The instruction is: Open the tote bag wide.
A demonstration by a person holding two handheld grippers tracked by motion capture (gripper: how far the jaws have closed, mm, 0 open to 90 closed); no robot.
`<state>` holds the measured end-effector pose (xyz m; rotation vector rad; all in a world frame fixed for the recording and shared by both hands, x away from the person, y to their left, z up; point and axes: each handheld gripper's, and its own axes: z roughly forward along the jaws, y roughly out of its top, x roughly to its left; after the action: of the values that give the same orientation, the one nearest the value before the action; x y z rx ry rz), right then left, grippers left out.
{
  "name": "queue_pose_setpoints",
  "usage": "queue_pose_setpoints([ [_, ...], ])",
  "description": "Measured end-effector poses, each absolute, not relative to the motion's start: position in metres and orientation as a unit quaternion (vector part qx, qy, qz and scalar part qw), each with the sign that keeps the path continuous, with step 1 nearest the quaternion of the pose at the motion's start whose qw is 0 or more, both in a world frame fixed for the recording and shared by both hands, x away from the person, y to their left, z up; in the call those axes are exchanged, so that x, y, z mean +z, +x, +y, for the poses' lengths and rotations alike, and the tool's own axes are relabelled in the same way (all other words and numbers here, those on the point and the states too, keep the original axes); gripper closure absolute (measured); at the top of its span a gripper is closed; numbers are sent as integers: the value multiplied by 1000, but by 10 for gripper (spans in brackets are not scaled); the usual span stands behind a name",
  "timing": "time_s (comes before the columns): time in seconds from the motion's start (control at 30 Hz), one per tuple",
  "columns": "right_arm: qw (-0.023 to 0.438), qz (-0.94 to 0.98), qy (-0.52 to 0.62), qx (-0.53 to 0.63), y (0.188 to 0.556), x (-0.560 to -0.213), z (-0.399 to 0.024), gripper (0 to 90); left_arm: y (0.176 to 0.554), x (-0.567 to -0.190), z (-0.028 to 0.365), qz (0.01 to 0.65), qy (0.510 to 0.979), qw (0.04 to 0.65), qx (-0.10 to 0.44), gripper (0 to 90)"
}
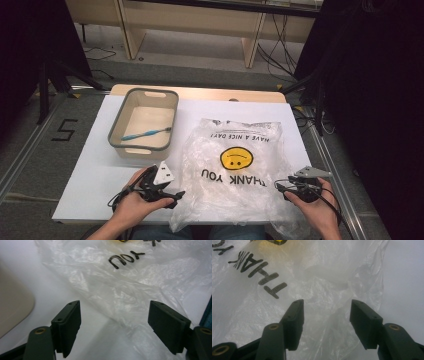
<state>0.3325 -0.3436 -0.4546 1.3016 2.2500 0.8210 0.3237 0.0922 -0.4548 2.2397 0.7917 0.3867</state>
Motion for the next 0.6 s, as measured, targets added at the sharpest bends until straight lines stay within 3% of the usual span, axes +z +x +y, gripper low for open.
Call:
queue_pose_setpoints([
  [0.2, 183, 821, 470, 267, 335, -460, -341, 610, 323, -469, 74, 286, 900, 312, 105, 350],
  [0.3, 173, 826, 471, 256, 336, -463, -341, 674, 322, -473, 70, 273, 910, 295, 103, 471],
  [0.6, 143, 828, 483, 247, 336, -467, -343, 860, 325, -476, 62, 277, 915, 281, 86, 674],
])
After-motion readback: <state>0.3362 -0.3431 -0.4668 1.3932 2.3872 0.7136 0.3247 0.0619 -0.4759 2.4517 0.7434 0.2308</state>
